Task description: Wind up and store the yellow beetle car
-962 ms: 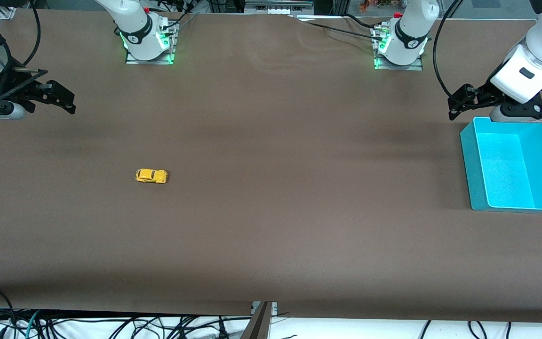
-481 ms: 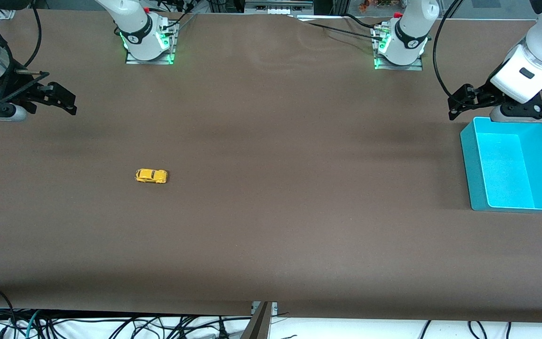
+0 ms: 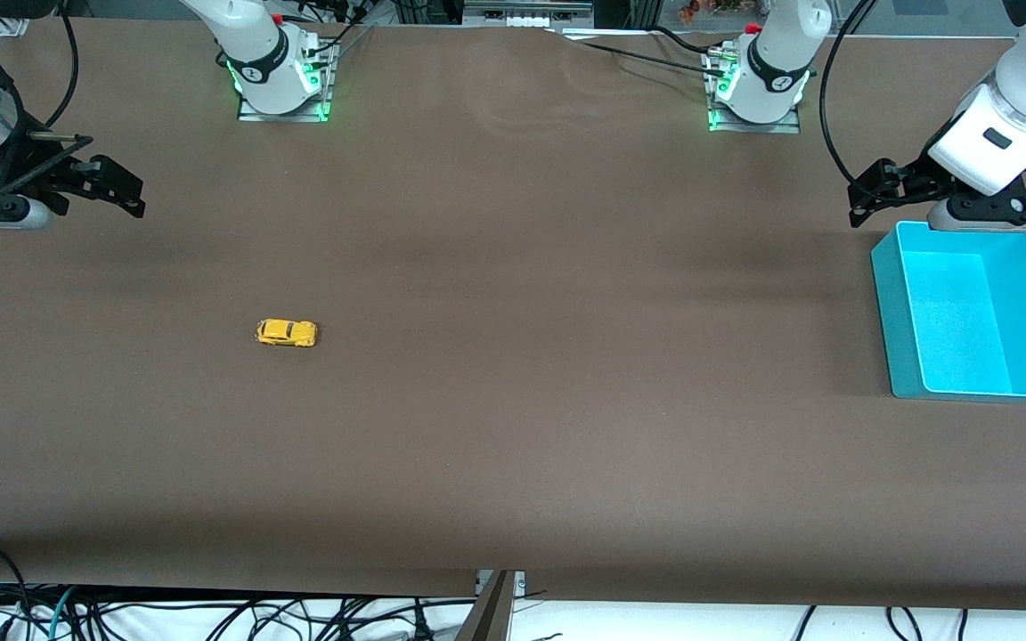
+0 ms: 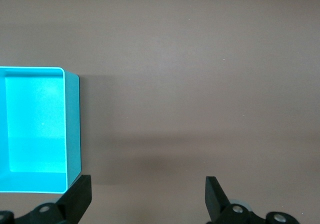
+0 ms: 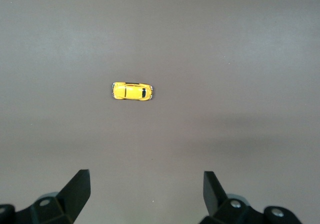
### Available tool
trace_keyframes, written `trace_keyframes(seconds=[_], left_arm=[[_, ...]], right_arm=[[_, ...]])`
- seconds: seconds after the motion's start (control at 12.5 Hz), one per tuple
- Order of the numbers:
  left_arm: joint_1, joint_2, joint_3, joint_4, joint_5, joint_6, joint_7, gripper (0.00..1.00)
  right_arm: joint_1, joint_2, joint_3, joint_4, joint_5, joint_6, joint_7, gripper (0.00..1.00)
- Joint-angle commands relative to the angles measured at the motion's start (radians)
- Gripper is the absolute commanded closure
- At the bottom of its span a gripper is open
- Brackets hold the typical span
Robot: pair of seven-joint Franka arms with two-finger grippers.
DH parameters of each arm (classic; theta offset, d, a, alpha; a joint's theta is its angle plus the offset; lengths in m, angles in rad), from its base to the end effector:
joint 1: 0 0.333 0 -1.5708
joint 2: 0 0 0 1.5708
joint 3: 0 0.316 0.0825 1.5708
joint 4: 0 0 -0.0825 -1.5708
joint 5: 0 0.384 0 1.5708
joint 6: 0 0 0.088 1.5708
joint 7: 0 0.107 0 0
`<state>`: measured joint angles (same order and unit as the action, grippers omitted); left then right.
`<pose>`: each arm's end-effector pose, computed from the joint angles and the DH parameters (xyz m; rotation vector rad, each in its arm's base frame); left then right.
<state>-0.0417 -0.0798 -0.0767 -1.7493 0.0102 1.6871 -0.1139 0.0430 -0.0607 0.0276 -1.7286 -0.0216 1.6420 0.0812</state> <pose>0.5334 -0.0639 0.5933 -3.1273 0.0085 -0.0299 0.5374 0.0362 0.5891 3.1162 -0.0138 -0.0375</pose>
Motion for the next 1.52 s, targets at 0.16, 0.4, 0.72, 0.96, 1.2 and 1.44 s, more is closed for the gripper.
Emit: trace_keyframes(seconds=[0.16, 0.4, 0.72, 0.96, 1.2, 1.44], left_arm=[[0.000, -0.002, -0.002, 0.004, 0.005, -0.010, 0.002, 0.00], [0.000, -0.003, -0.002, 0.004, 0.005, -0.010, 0.002, 0.00], [0.002, -0.002, -0.002, 0.004, 0.005, -0.010, 0.002, 0.00], [0.002, -0.003, -0.002, 0.004, 0.005, -0.010, 0.002, 0.00], [0.002, -0.002, -0.002, 0.004, 0.005, -0.010, 0.002, 0.00], [0.000, -0.002, -0.002, 0.005, 0.005, -0.021, 0.003, 0.00]], right_arm=[[0.005, 0.009, 0.006, 0.028, 0.006, -0.030, -0.038, 0.00], [0.012, 0.012, 0.011, 0.032, 0.006, -0.053, -0.095, 0.00], [0.014, 0.013, 0.011, 0.029, 0.006, -0.074, -0.096, 0.00], [0.024, 0.018, 0.012, 0.017, 0.006, -0.056, -0.095, 0.00], [0.024, 0.019, 0.011, 0.018, 0.008, -0.048, -0.095, 0.00], [0.023, 0.022, 0.009, 0.027, 0.006, -0.053, -0.095, 0.00]])
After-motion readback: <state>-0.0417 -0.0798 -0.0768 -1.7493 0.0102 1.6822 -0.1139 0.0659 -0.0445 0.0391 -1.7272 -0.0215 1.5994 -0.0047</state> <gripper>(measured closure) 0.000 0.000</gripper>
